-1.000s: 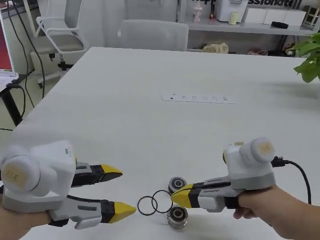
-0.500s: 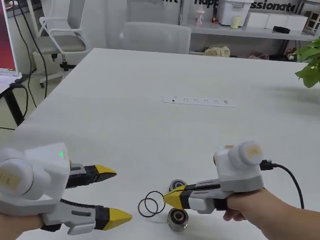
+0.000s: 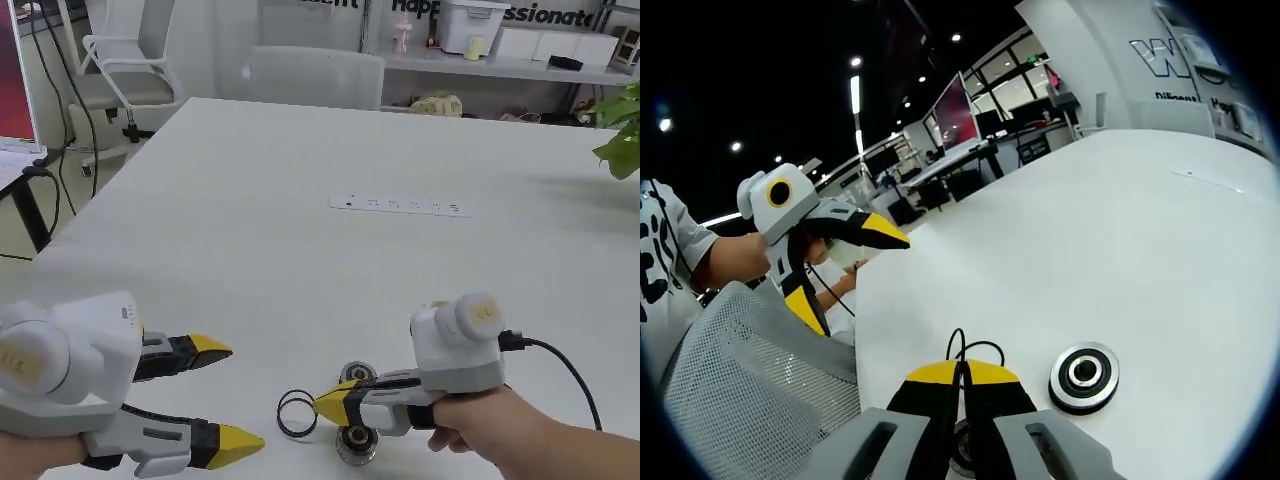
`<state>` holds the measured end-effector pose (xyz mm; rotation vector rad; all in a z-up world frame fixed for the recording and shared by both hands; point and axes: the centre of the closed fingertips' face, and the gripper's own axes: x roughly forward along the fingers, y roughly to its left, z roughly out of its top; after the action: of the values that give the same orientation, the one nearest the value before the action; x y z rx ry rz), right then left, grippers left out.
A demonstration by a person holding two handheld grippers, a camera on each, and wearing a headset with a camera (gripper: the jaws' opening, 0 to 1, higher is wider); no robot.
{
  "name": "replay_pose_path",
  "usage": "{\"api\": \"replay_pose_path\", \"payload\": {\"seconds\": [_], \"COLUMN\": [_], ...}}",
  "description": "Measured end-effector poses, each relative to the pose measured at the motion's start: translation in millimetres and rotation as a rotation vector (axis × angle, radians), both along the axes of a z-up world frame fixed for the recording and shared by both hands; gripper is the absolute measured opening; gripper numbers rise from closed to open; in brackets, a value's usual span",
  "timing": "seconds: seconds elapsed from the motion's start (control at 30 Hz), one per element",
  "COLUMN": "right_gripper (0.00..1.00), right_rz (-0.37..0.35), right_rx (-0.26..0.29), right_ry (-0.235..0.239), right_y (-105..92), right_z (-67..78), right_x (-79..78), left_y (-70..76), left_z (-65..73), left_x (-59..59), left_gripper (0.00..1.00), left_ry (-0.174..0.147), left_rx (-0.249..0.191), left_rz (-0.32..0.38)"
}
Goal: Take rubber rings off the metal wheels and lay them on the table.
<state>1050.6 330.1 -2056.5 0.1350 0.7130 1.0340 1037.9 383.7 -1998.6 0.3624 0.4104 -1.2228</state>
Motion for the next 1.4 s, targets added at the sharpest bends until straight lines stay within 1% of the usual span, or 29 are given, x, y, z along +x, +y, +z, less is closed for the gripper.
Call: {"api": "replay_pose_path", "payload": {"seconds": [0.13, 0.37, 0.63, 0.73, 0.8, 1.03, 1.2, 1.4], "right_gripper": [0.0, 0.0, 0.0, 0.05, 0.05, 0.06, 0.06, 0.08], "right_rz": [-0.007, -0.057, -0.083, -0.086, -0.087, -0.099, -0.102, -0.11], "right_rx": [-0.024, -0.031, -0.035, -0.036, -0.035, -0.022, -0.008, 0.002], "right_ry": [0.001, 0.01, 0.004, -0.005, -0.007, -0.013, -0.025, -0.044], "right_y": [0.3, -7.1, -8.4, -8.3, -9.4, -16.5, -21.5, -34.1], "right_z": [-5.8, -11.1, -13.3, -12.9, -12.5, -8.2, 0.3, 10.6], "right_x": [1.2, 8.2, 12.5, 14.0, 14.2, 13.9, 13.2, 12.9], "left_y": [1.0, 2.8, 0.5, 1.0, 1.5, 2.1, -0.3, -6.3], "left_z": [-0.1, -2.6, -1.9, -2.3, -2.9, -5.0, -3.7, -1.4], "left_x": [0.5, 1.2, 2.4, 4.3, 4.1, 4.8, 6.7, 9.4], "left_gripper": [0.56, 0.55, 0.55, 0.55, 0.54, 0.54, 0.53, 0.53], "left_ry": [0.001, 0.008, 0.01, 0.011, 0.013, 0.018, 0.02, 0.021], "left_rx": [0.0, 0.004, 0.002, 0.002, 0.004, 0.009, 0.008, 0.007], "left_rz": [0.003, 0.011, 0.013, 0.019, 0.021, 0.024, 0.023, 0.017]}}
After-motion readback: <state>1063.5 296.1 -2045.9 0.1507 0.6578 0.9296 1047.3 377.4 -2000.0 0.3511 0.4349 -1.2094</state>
